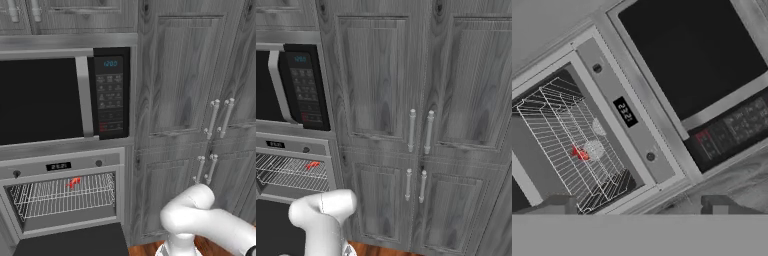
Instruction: Take the fish from the oven and place it on the plate on the counter.
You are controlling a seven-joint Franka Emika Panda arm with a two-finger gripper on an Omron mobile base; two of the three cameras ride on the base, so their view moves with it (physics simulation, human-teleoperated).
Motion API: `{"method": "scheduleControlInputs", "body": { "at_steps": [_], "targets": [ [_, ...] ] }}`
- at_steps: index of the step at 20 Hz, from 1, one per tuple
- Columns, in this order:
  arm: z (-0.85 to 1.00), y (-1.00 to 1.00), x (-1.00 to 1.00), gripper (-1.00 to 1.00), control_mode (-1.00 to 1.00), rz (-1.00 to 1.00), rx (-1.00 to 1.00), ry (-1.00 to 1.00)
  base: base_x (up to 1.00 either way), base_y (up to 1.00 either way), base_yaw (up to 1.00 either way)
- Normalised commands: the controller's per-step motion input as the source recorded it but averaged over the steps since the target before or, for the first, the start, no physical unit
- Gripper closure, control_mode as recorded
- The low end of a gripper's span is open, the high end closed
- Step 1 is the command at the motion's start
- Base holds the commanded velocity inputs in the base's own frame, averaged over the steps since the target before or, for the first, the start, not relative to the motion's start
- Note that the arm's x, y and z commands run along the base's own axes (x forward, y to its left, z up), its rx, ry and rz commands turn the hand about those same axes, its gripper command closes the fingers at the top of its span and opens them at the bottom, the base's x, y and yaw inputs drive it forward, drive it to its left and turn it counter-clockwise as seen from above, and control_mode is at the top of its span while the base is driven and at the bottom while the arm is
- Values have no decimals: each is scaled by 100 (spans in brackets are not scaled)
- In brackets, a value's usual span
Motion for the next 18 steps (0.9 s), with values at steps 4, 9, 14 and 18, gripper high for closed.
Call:
{"method": "scheduleControlInputs", "body": {
  "at_steps": [4,9,14,18],
  "targets": [
    [44,0,0,-100,-100,14,-1,36,0,0,0],
    [35,0,0,-100,-100,17,-2,33,0,0,0],
    [18,-3,15,-100,-100,15,-2,25,0,0,0],
    [0,-25,59,-100,-100,10,0,2,0,0,0]
  ]
}}
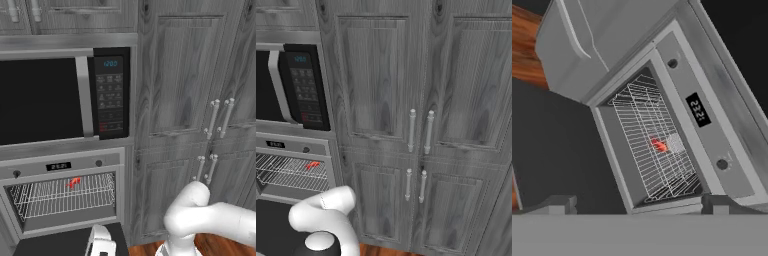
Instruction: Take the fish from the oven and place it on the plate on the counter.
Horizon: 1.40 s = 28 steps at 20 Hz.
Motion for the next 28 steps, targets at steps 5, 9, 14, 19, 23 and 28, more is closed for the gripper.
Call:
{"method": "scheduleControlInputs", "body": {
  "at_steps": [5,9,14,19,23,28],
  "targets": [
    [-6,-6,62,-100,-100,7,0,-1,0,0,0],
    [-20,0,51,-100,-100,3,0,-4,0,0,0],
    [-27,0,19,-100,-100,0,0,-9,0,0,0],
    [-25,0,4,-100,-100,0,0,-1,0,0,0],
    [-13,0,2,-100,-100,0,0,0,0,0,0],
    [0,0,14,-100,-100,0,2,2,0,0,0]
  ]
}}
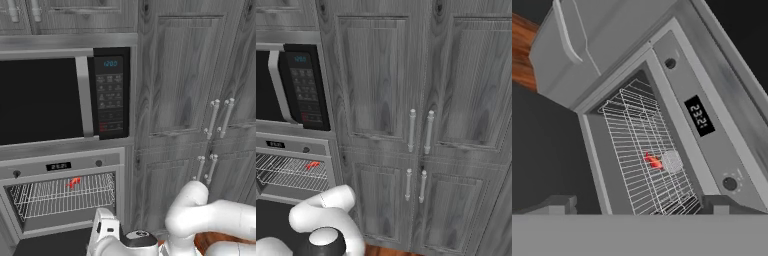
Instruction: Take the fish from the oven and place it on the plate on the counter.
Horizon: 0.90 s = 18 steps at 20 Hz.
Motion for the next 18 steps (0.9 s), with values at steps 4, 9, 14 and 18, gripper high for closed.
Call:
{"method": "scheduleControlInputs", "body": {
  "at_steps": [4,9,14,18],
  "targets": [
    [-1,0,29,-100,-100,0,13,4,0,0,0],
    [-12,0,23,-100,-100,0,26,1,0,0,0],
    [-11,3,14,-100,-100,-1,34,0,0,0,0],
    [-7,7,3,-100,-100,0,42,0,0,0,0]
  ]
}}
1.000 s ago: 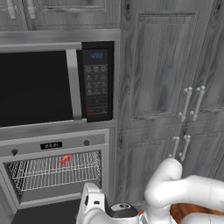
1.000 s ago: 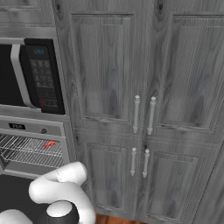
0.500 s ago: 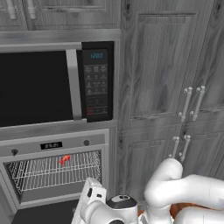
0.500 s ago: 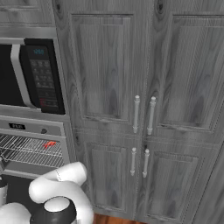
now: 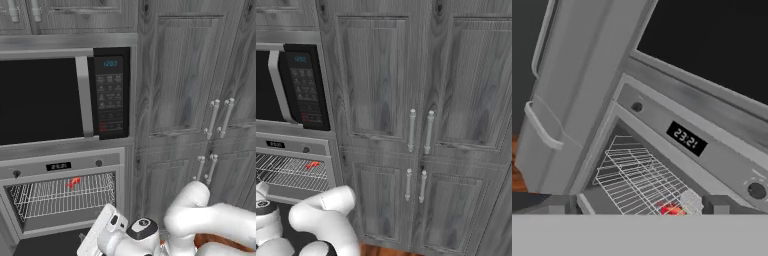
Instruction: Take the fish from the oven and place it on the plate on the counter.
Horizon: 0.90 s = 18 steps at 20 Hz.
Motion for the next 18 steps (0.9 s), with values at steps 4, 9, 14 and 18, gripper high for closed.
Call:
{"method": "scheduleControlInputs", "body": {
  "at_steps": [4,9,14,18],
  "targets": [
    [-7,11,9,-100,-100,-2,39,2,0,0,0],
    [-2,21,18,-100,-100,-12,29,14,0,0,0],
    [0,23,27,-100,-100,-13,24,35,0,0,0],
    [0,20,9,-100,-100,-11,17,47,0,0,0]
  ]
}}
